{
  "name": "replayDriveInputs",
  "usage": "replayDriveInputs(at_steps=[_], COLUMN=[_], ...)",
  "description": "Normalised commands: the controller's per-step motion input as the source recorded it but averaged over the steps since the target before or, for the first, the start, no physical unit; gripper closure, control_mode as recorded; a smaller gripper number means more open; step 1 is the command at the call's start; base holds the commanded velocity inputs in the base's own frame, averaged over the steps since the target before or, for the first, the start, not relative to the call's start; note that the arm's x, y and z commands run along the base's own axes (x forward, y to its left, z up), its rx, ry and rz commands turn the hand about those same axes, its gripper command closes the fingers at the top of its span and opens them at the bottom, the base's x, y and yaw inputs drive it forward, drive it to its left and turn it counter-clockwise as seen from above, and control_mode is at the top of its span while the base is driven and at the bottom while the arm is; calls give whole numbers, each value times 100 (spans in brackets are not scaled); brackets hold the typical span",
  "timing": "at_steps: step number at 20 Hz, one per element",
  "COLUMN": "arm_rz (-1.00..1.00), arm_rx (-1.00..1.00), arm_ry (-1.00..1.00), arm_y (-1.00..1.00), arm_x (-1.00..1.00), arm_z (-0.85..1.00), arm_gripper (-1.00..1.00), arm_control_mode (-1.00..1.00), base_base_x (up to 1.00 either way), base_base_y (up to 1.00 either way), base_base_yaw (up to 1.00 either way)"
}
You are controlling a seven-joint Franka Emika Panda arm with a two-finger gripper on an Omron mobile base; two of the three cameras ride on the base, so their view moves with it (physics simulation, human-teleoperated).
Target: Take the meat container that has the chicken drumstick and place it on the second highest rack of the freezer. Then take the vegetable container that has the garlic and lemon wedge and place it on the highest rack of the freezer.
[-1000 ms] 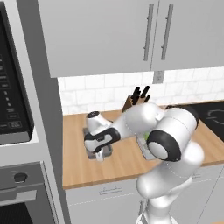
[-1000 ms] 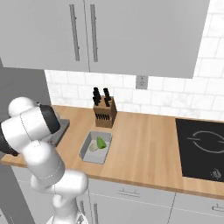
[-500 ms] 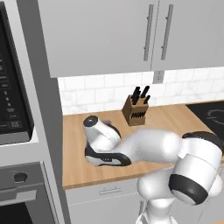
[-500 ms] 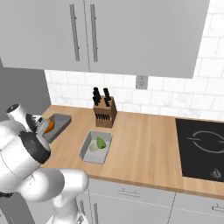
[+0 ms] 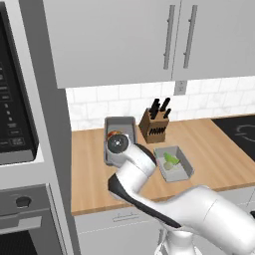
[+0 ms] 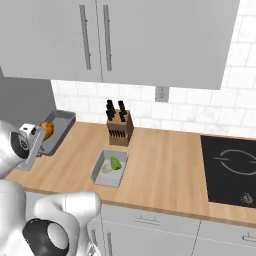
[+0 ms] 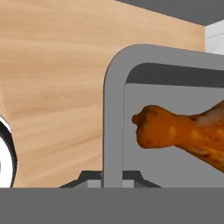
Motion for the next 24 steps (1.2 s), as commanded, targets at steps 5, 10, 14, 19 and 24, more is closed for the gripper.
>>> replayDriveInputs(at_steps=[5,10,14,19,24], arm_rz=[0,1,0,0,0], arm_rx=[0,-1,-4,-3,-5], arm_ry=[0,0,1,7,13], arm_y=[-21,-16,-24,-34,-26], arm_x=[-62,-58,-39,-40,-21], arm_z=[87,76,56,11,12], arm_gripper=[100,100,100,100,100], arm_control_mode=[-100,-100,-100,-100,-100], base_base_x=[0,0,0,0,0], base_base_y=[0,0,0,0,0], base_base_yaw=[0,0,0,0,0])
